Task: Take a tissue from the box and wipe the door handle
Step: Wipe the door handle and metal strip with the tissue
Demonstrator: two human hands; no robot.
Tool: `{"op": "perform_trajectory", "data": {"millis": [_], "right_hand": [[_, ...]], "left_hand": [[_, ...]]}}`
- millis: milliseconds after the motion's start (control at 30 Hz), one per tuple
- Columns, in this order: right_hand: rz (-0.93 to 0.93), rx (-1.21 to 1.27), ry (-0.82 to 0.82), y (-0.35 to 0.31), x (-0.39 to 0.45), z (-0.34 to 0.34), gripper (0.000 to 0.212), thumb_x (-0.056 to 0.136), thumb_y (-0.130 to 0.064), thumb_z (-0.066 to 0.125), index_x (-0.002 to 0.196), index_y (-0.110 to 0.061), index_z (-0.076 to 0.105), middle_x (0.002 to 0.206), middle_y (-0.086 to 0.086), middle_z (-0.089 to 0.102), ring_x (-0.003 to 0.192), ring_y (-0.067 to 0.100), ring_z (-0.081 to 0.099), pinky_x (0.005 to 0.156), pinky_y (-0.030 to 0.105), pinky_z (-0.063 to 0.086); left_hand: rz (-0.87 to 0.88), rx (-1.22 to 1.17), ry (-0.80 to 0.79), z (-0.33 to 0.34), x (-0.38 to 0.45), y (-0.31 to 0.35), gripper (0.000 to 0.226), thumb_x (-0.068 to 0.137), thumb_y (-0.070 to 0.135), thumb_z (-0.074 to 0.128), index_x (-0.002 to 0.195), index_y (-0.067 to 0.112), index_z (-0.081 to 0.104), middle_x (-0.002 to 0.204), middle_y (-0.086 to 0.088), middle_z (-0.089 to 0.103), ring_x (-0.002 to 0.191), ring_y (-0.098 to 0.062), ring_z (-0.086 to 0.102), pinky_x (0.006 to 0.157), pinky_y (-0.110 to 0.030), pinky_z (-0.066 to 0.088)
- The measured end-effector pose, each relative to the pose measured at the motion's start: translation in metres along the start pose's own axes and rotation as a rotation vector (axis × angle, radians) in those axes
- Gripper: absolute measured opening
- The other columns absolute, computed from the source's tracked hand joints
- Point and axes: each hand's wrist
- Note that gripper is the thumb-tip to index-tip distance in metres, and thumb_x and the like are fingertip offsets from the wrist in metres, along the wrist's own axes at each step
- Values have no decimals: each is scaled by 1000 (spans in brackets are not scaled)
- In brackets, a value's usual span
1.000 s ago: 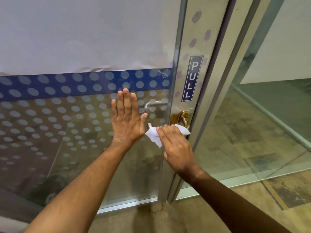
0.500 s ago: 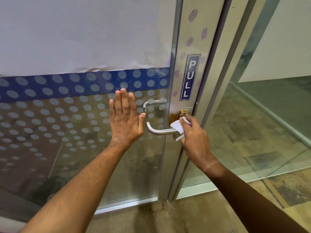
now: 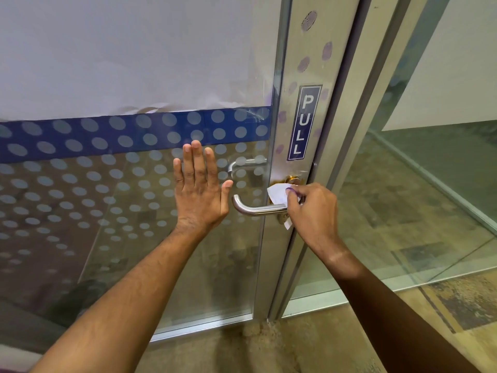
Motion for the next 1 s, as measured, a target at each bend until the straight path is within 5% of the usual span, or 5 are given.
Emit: {"op": "perform_trajectory", "data": {"millis": [233,333,500,667,1000], "right_hand": [[239,202,-42,2,13,-7,12,78,-18,72,87,-18,79,69,-13,70,64,4,61,60,6,41],[336,302,-66,8,18,-11,8,77,-16,72,80,-19,79,62,-12,66,59,4,60,61,17,43],[7,82,134,6,17,-15,20,82,-6,66,98,-7,77,90,7,72,79,18,65,72,12,38],[-239,-51,19,2,20,-10,16,88,-9,67,100,-3,75,95,11,67,82,25,64,76,33,54],[-67,45,6,3,28,-3,15,80,-15,77,95,-18,78,89,2,70,78,14,64,74,17,41]], "left_hand": [[-1,-5,-8,-1,0,0,94,98,48,39,150,12,-30,154,-6,-44,146,-23,-35,120,-40,-23],[-3,10,-18,-2,0,-1,93,99,48,38,149,11,-31,154,-6,-45,146,-23,-36,120,-40,-23],[3,19,-25,-2,0,-1,93,99,48,37,149,11,-32,153,-7,-46,145,-24,-37,120,-41,-23],[1,18,-21,0,-1,-1,95,98,48,40,149,11,-33,153,-7,-46,145,-24,-38,119,-41,-24],[5,10,19,2,0,-1,93,98,49,37,150,12,-30,155,-6,-44,146,-23,-35,120,-40,-23]]}}
Point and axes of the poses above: each hand's wrist, its own x-axis towards the middle knuckle, its own z-axis out of the palm, y = z × x
